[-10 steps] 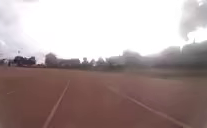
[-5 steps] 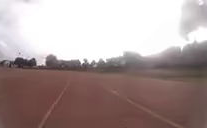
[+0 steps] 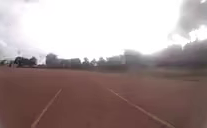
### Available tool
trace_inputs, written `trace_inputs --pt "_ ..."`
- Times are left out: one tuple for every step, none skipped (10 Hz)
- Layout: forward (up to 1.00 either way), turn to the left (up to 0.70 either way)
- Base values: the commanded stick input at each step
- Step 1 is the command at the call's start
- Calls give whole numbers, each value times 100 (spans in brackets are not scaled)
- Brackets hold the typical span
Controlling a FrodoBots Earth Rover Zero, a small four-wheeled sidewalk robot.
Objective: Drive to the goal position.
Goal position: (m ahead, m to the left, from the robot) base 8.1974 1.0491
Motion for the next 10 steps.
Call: trace_inputs --pt "70 0" --pt "70 0" --pt "70 0" --pt "70 0" --pt "70 0" --pt "70 0" --pt "70 -13" --pt "70 -35" --pt "70 -35" --pt "70 -35"
